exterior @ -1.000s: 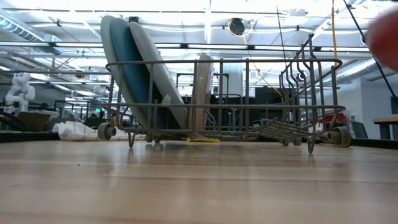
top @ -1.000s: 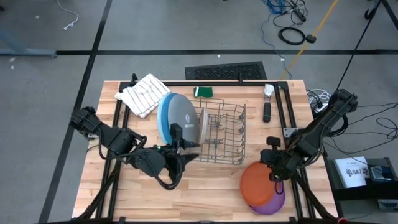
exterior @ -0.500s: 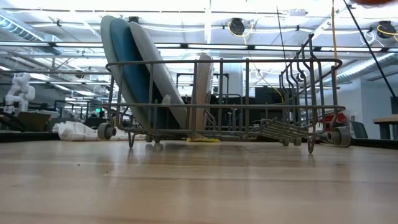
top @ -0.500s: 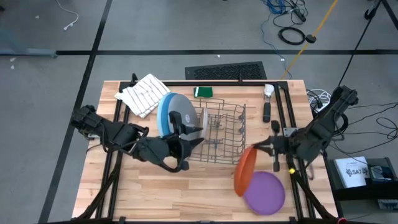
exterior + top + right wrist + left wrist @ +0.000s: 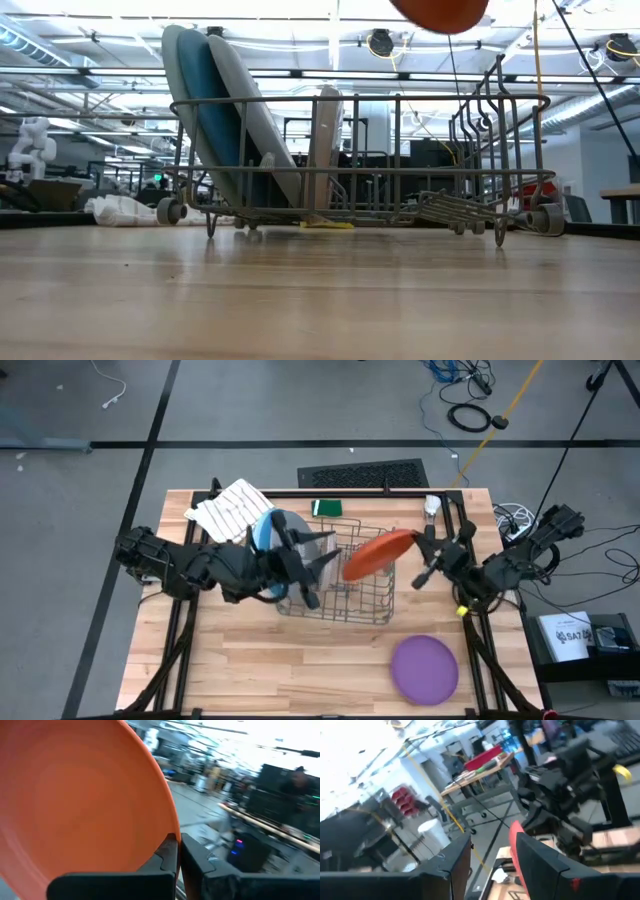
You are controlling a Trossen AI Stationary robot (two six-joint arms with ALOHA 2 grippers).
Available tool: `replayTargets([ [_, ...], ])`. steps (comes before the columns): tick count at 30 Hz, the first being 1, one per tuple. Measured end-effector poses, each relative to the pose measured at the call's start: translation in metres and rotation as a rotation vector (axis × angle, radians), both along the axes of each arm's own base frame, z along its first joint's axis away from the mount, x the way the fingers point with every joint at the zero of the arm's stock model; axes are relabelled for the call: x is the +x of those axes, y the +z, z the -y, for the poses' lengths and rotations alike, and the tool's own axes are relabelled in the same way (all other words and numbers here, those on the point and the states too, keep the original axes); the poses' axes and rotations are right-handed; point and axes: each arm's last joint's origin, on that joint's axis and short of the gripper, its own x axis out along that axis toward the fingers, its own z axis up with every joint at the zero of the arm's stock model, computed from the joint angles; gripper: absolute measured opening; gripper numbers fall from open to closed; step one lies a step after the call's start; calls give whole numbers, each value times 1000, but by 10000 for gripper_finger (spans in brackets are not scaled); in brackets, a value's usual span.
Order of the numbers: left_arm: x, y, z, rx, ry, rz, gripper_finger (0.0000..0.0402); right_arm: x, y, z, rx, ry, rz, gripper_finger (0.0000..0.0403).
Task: Sort dishes
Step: Put the orange plate into the dish rack
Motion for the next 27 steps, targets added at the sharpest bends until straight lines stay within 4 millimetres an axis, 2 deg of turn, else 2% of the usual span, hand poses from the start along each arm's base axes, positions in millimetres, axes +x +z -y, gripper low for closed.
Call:
replayTargets([
  [6, 4, -10, -26, -296, 178, 80, 160, 26, -9, -1, -5, -161, -15, 0],
  [9, 8, -17, -39, -396, 191, 85, 160, 40, -14, -2, -13, -217, -28, 0],
  [13, 14, -27, -44, -411, 112, 16, 160, 52, -18, -2, -18, -251, -35, 0],
  [17, 13, -38, -41, -330, 48, -137, 160, 56, -20, -2, -31, -260, -51, 0],
  [22, 14, -49, -39, -278, 66, -231, 160, 56, -20, -1, -33, -256, -50, 0],
  [27, 25, -59, -45, -270, 99, -261, 160, 57, -19, -1, -30, -250, -42, 0],
])
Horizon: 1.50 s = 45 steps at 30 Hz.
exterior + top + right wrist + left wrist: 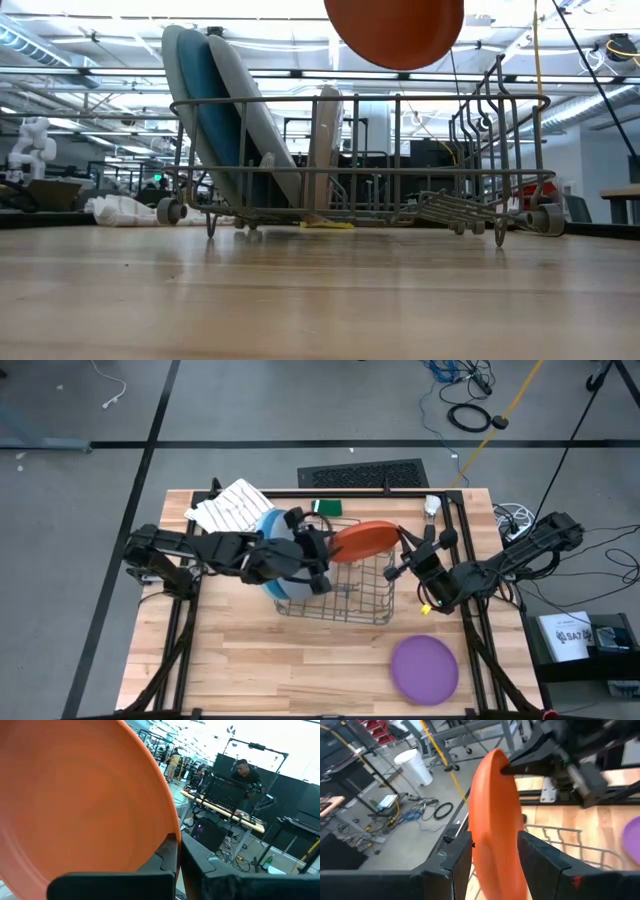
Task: Sort dishes
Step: Put the orange plate into the dish rack
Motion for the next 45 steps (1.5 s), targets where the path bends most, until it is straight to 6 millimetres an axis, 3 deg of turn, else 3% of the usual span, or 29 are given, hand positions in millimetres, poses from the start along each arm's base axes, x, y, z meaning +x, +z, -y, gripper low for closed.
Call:
replayTargets([
  [9, 13, -13, -20, 77, 149, -50, 144, 0, 1, -1, -1, 17, 8, 0],
  [15, 13, -12, -22, 178, 167, -98, 23, 0, 1, -2, -12, 45, 0, 1],
  [17, 12, -12, -23, 210, 168, -118, 13, 1, 1, -2, -23, 84, 1, 9],
  [21, 11, -10, -24, 287, 150, -168, 6, 2, 1, -7, -56, 175, -16, 48],
  [29, 14, -12, -20, 552, -117, -365, 2, -6, -1, -32, -112, 397, -50, 180],
  [33, 17, -12, -17, 689, -256, -425, 1, -12, -1, -47, -164, 534, -77, 212],
  [40, 24, -2, -16, 821, -454, -322, 1, -18, -2, -56, -188, 572, -102, 191],
  [45, 27, 1, -25, 811, -547, -252, 0, -19, -3, -54, -181, 523, -118, 125],
])
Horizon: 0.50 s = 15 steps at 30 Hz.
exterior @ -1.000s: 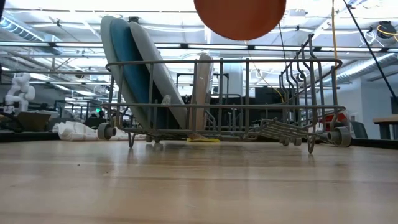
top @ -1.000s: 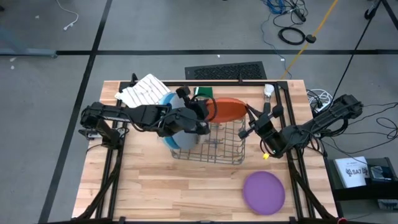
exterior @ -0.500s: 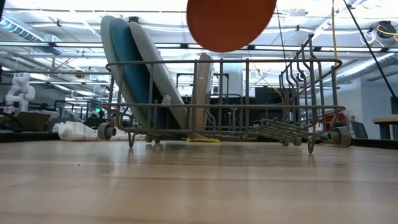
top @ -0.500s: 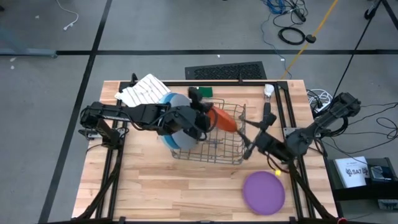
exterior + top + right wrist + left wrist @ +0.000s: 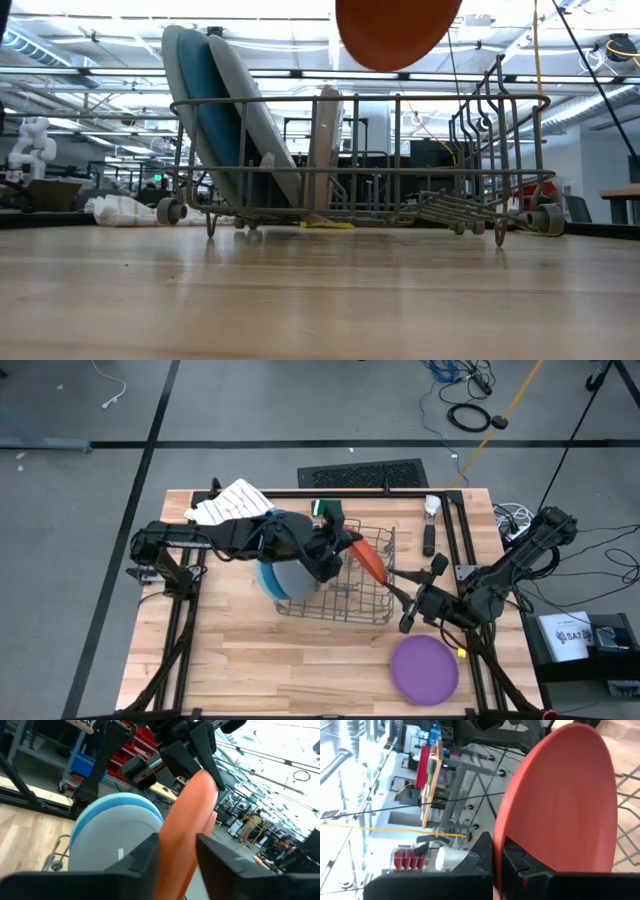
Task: Sort dishes
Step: Put the orange plate into the dish rack
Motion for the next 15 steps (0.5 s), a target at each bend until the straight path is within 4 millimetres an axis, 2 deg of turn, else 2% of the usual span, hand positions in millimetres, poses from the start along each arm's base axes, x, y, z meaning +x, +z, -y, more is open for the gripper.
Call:
replayTargets([
  [5, -1, -6, -6, -81, -59, -62, 0, 0, -1, 2, -7, -46, -18, 18],
  [11, -2, -9, -9, -126, -112, -93, 0, 0, -4, 6, 5, -149, -33, 2],
  [15, 0, -7, -17, -106, -124, -76, 0, 7, -11, 11, 20, -77, -47, 1],
])
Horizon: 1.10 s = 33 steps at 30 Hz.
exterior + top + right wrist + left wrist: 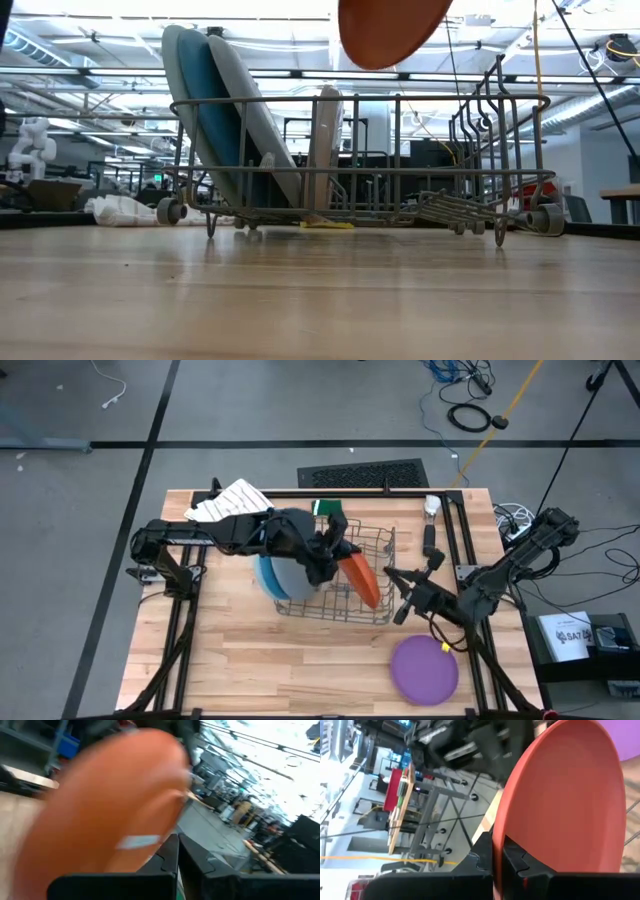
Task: Sort dishes
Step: Put the orange plate into the dish rack
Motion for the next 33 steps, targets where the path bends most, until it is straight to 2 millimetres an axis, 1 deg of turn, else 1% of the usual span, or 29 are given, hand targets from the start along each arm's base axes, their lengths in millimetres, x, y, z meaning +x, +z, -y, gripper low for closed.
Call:
replayTargets([
  [6, 4, -4, -23, -32, 18, -13, 0, 20, -16, 13, 45, 3, -30, 1],
  [11, 11, -16, -35, -48, 11, -59, 0, 35, -27, 22, 57, 2, -58, 0],
  [17, 21, -30, -44, -51, 30, -110, 0, 50, -40, 32, 83, 8, -91, 0],
  [20, 27, -38, -46, -42, 41, -128, 6, 57, -47, 36, 81, -13, -112, 0],
  [24, 33, -46, -46, -17, 50, -149, 15, 61, -53, 38, 75, -15, -137, 0],
  [28, 40, -53, -46, -9, 54, -150, 16, 60, -55, 40, 77, -32, -151, 0],
  [33, 44, -53, -45, 40, 38, -125, 6, 58, -56, 41, 75, -67, -163, 0],
])
